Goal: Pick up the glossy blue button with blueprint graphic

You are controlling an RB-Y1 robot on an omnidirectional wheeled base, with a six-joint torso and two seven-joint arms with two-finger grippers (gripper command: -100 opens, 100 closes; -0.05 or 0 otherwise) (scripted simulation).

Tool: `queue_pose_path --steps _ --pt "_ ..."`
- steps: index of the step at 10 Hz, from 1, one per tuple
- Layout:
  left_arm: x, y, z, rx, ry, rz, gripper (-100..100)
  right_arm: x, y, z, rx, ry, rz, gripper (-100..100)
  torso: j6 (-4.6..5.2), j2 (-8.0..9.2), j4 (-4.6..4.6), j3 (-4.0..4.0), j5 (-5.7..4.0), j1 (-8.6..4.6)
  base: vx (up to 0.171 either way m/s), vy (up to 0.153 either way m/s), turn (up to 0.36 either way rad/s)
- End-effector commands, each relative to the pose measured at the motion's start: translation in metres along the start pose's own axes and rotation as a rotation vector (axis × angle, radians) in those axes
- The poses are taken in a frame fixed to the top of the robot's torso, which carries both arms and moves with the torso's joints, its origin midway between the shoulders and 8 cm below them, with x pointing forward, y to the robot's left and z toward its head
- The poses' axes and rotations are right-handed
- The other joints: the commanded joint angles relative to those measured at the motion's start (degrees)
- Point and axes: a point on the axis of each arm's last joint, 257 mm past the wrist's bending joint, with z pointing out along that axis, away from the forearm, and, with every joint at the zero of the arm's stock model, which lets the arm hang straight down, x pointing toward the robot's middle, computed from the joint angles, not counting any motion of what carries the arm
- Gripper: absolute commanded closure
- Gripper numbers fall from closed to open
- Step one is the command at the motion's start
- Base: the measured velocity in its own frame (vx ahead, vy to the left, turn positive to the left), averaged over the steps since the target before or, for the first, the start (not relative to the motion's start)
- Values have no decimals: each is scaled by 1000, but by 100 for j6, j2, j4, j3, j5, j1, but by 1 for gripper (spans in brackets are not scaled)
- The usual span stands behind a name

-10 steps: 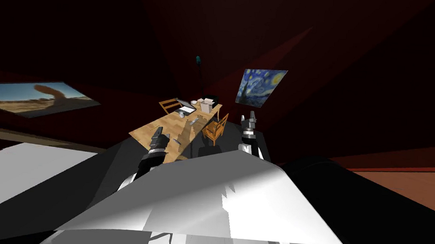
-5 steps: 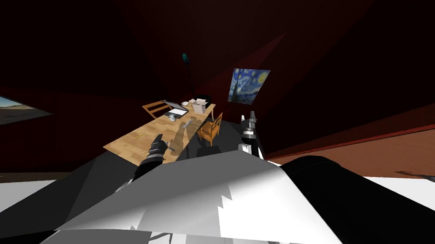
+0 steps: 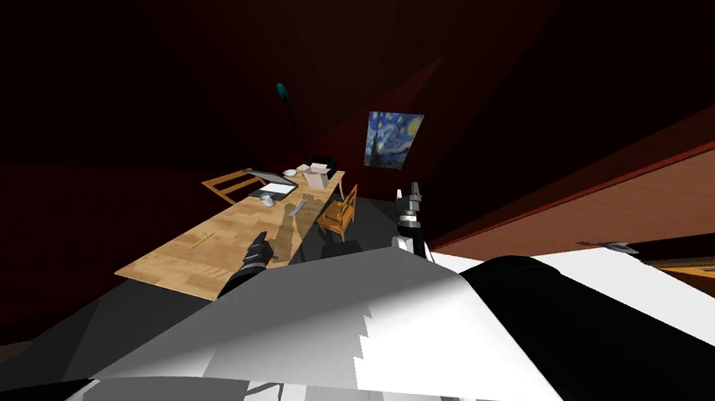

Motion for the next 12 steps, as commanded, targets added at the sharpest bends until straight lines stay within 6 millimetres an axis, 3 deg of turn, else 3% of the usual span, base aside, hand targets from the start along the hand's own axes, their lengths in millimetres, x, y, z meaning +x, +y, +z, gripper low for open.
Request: queue_pose_path --steps 1,2,3,5,6,7,8,9,10,12 --pt "-9 17 -2 -55 -15 1 -100 0 0 0 0 0 0 0 0 0 0 0 0 0 12 10 -177" --pt "-19 40 -9 -119 -35 5 -100 0 0 0 0 0 0 0 -4 0 0 0 0 1 11 7 -294" --pt "-20 43 -10 -134 -38 5 -100 0 0 0 0 0 0 0 0 1 0 0 0 2 9 13 -172" --pt "-39 88 -29 -268 -80 12 -100 0 0 0 0 0 0 0 1 1 0 1 0 0 14 11 -401" --pt "-41 95 -31 -293 -85 11 -100 0 0 0 0 0 0 0 -1 -1 0 -1 1 4 13 19 -147" --pt "-51 117 -44 -363 -107 15 -100 0 0 0 0 0 0 0 -6 -1 0 0 1 5 14 10 -311" --pt "-51 119 -45 -372 -110 15 -100 0 0 0 0 0 0 0 -2 0 0 0 0 2 8 14 -142" --pt "-61 141 -59 -441 -132 19 -100 0 0 0 0 0 0 0 -6 0 0 0 1 2 9 6 -324" --pt "-62 143 -60 -451 -134 19 -100 0 0 0 0 0 0 0 -1 0 0 0 0 1 7 13 -159" --pt "-82 182 -92 -584 -177 28 -100 0 0 0 0 0 0 0 -3 0 0 0 0 1 13 11 -376"
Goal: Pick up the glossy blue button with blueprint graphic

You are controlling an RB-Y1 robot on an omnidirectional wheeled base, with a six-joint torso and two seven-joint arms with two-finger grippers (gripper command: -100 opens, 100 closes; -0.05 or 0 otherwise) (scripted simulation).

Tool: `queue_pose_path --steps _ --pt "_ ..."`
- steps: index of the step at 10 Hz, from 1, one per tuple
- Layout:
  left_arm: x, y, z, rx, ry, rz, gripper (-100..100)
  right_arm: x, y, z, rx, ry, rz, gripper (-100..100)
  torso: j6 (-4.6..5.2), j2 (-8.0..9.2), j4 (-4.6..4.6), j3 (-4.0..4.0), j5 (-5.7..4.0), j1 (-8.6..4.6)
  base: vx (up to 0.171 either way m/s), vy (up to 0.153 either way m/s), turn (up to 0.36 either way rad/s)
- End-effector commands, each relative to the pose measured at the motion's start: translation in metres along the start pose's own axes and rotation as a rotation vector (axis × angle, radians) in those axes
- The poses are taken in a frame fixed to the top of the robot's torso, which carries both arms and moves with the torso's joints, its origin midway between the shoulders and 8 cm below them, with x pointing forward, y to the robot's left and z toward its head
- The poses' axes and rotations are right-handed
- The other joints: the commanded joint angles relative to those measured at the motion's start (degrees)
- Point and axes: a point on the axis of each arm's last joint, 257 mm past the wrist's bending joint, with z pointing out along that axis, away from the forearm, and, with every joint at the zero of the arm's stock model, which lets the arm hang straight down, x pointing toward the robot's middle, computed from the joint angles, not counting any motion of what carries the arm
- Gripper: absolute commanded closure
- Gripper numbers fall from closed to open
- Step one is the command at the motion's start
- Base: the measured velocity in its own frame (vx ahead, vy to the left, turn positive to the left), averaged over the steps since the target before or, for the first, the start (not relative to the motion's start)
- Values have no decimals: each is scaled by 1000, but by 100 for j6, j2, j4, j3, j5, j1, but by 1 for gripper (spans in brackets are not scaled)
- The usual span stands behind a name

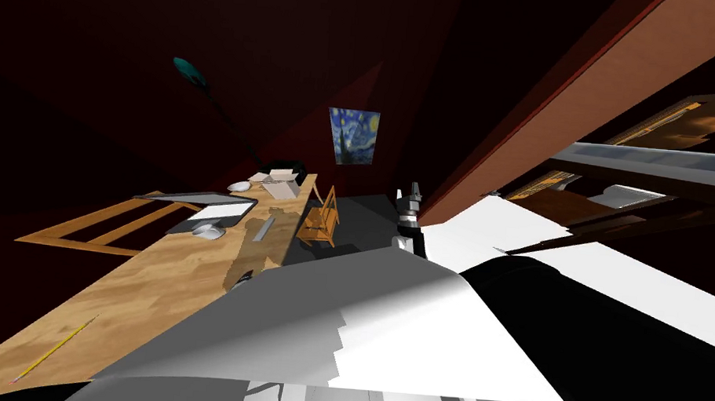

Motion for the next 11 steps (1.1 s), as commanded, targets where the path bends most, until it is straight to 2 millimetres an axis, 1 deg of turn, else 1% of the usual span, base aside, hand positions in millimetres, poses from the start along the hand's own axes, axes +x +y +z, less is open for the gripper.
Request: queue_pose_path --steps 1,2,3,4,5,6,7,8,10,11 --pt "-5 23 -3 -62 -18 2 -100 0 0 0 0 0 0 0 0 0 0 0 0 0 8 25 -164" --pt "-16 46 -7 -126 -40 6 -100 0 0 0 0 0 0 0 -7 0 0 0 1 0 6 14 -234" --pt "-17 49 -7 -136 -42 6 -100 0 0 0 0 0 0 0 -4 2 0 1 0 -2 4 11 -135" --pt "-28 69 -13 -190 -62 11 -100 0 0 0 0 0 0 0 -6 1 1 1 0 -2 8 5 -331" --pt "-29 73 -13 -207 -66 11 -100 0 0 0 0 0 0 0 -2 0 0 0 -1 -3 6 16 -125" --pt "-40 97 -21 -275 -89 16 -100 0 0 0 0 0 0 0 -8 0 0 0 0 -3 7 9 -223" --pt "-50 116 -28 -327 -109 22 -100 0 0 0 0 0 0 0 -4 0 0 0 0 -2 10 13 -402" --pt "-51 119 -29 -340 -112 22 -100 0 0 0 0 0 0 0 -3 0 0 0 0 -1 5 19 -134" --pt "-72 156 -47 -451 -153 33 -100 0 0 0 0 0 0 0 -4 0 0 0 0 -1 5 12 -298" --pt "-73 158 -48 -461 -155 33 -100 0 0 0 0 0 0 0 -4 1 0 0 0 -1 3 18 -118"
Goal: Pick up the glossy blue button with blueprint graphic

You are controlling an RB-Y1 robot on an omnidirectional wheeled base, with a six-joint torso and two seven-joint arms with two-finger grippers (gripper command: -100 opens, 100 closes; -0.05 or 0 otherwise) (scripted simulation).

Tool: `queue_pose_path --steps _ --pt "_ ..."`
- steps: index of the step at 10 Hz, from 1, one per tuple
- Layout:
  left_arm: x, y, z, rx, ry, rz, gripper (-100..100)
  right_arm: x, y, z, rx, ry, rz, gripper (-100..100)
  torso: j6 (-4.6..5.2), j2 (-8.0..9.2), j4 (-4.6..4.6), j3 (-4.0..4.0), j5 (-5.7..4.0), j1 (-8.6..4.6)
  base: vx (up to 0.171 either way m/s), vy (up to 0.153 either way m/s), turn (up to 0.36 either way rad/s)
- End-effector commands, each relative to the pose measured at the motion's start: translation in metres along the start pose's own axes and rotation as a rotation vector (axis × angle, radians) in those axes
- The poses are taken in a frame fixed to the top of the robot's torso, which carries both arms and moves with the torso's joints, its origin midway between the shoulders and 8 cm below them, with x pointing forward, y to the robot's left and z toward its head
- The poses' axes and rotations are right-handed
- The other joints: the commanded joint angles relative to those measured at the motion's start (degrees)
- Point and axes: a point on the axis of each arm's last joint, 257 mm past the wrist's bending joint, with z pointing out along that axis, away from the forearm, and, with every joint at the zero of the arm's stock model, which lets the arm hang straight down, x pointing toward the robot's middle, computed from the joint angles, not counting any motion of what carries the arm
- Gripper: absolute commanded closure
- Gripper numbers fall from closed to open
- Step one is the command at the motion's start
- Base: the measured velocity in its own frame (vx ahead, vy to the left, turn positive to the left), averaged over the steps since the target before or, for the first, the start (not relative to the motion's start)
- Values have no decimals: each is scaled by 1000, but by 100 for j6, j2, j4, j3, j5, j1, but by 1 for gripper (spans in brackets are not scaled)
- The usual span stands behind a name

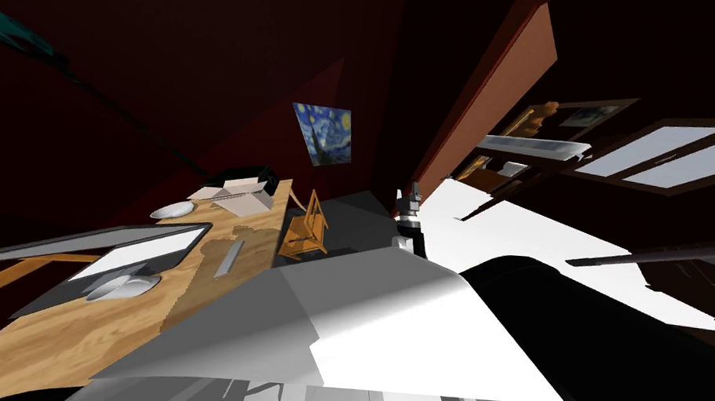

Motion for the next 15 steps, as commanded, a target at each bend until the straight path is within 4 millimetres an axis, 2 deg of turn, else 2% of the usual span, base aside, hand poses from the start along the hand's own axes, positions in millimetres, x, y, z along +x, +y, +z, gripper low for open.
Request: queue_pose_path --steps 1,3,4,7,9,10,11,12,15 --pt "-11 25 -2 -70 -26 6 -100 0 0 0 0 0 0 0 0 0 0 0 0 0 4 11 -196" --pt "-30 57 -4 -159 -62 16 -100 0 0 0 0 0 0 0 3 0 0 0 -1 -1 5 15 -288" --pt "-31 58 -4 -164 -64 16 -100 0 0 0 0 0 0 0 3 0 0 0 0 1 -1 16 -84" --pt "-54 94 -11 -268 -109 29 -100 0 0 0 0 0 0 0 3 -1 0 0 -1 -2 3 9 -200" --pt "-66 112 -17 -322 -133 36 -100 0 0 0 0 0 0 0 0 -1 0 -1 0 -2 2 11 -154" --pt "-63 107 -14 -303 -124 34 -100 0 0 0 0 0 0 0 0 -1 0 -1 0 -2 0 8 -29" --pt "-64 108 -14 -307 -126 34 0 0 0 0 0 0 0 0 -2 -1 0 -1 0 -4 0 0 0" --pt "-63 107 -7 -308 -127 30 -100 0 0 0 0 0 0 0 -2 -2 0 -1 -1 -7 -22 6 -30" --pt "-59 104 6 -311 -127 23 -100 0 0 0 0 0 0 0 -1 16 4 9 1 -1 -49 12 -35"
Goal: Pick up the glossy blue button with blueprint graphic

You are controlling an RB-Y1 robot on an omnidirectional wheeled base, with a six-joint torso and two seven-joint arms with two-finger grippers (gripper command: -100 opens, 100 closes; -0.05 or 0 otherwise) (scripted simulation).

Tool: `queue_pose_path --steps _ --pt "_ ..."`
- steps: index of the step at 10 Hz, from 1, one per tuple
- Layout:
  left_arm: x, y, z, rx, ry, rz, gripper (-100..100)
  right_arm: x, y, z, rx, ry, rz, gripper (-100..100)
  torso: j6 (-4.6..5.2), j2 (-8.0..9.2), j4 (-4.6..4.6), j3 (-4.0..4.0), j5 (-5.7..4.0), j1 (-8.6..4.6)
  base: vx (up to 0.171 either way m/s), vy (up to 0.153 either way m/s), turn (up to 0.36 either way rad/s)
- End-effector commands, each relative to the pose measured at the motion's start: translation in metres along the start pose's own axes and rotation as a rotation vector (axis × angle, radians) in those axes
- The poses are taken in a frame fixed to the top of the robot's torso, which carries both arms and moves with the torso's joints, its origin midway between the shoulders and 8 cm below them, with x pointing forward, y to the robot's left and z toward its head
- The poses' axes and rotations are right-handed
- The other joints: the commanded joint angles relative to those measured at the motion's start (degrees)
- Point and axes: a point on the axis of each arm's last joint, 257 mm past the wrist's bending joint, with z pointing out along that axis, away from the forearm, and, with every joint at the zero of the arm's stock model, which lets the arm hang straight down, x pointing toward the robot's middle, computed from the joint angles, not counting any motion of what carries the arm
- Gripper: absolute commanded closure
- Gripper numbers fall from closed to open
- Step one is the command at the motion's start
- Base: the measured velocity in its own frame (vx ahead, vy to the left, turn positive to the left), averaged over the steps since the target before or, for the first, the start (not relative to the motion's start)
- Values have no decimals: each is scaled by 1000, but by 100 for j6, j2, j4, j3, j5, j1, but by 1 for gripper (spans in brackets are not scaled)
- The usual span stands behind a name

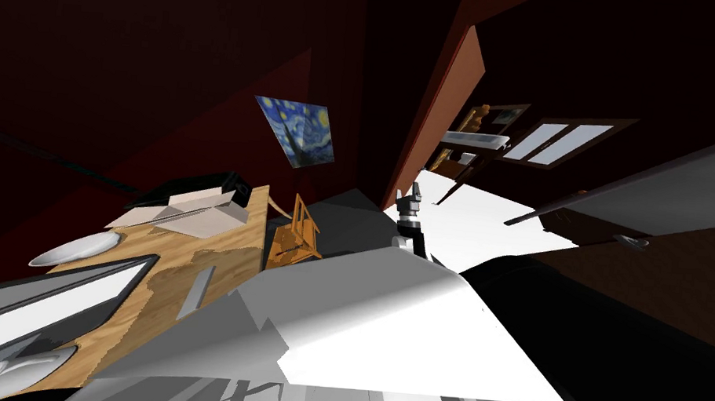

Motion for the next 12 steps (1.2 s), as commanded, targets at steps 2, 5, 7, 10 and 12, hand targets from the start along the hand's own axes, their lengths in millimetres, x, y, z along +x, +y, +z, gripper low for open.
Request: queue_pose_path --steps 2,5,7,10,12 --pt "0 0 0 0 0 0 100 0 0 0 0 0 0 0 -1 -8 -2 -4 -1 -3 -11 1 -4" --pt "0 1 1 -3 -1 0 100 0 0 0 0 0 0 0 1 -18 -1 -9 -1 -2 0 0 0" --pt "0 1 1 -3 -1 1 0 0 0 0 0 0 0 0 1 -18 -1 -8 -2 -2 0 0 0" --pt "-6 7 -13 4 0 8 100 0 0 0 0 0 0 0 0 -33 -3 -16 -4 -7 45 -6 40" --pt "-5 6 -10 2 -1 7 0 0 0 0 0 0 0 0 2 -31 -2 -16 -4 -9 13 -5 3"
